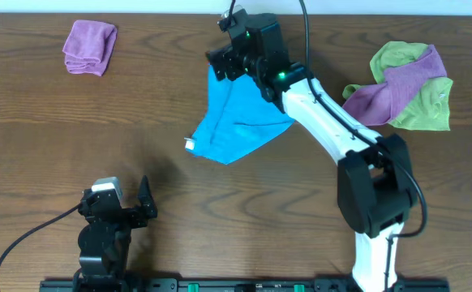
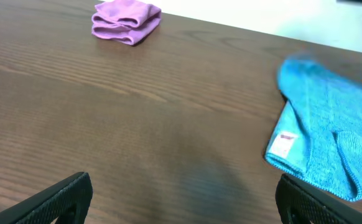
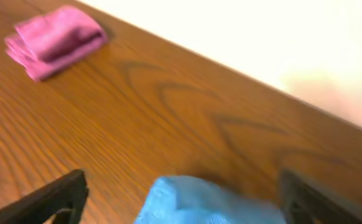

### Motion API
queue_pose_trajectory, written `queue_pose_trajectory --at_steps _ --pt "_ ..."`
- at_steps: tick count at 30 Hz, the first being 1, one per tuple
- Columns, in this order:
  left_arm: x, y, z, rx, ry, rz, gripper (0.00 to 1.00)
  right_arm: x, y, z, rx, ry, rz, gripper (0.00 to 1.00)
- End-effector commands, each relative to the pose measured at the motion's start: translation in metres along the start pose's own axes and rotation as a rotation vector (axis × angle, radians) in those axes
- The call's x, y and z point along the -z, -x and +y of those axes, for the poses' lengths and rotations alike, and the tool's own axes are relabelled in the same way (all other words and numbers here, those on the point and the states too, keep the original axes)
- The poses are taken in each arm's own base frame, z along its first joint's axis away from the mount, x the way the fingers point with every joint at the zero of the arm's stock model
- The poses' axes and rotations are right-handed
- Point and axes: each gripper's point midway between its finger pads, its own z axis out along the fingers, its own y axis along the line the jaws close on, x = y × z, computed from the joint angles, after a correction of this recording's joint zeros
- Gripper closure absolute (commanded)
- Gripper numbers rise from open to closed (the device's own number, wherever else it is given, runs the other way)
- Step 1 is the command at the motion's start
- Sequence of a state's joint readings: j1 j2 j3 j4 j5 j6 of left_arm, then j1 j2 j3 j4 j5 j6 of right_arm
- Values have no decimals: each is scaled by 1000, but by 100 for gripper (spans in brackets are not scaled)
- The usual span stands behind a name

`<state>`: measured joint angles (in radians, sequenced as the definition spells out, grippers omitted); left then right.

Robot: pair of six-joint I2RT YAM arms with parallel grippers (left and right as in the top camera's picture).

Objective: Fold the cloth
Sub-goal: 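Pull the blue cloth flat and release, withdrawing the right gripper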

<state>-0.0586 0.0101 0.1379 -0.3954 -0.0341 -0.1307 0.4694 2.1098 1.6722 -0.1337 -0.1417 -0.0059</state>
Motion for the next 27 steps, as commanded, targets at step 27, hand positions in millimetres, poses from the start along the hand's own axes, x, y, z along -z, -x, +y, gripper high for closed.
queue_pose_trajectory --at_steps 27 --pt "-3 -8 6 0 27 15 5 16 -186 24 204 218 668 35"
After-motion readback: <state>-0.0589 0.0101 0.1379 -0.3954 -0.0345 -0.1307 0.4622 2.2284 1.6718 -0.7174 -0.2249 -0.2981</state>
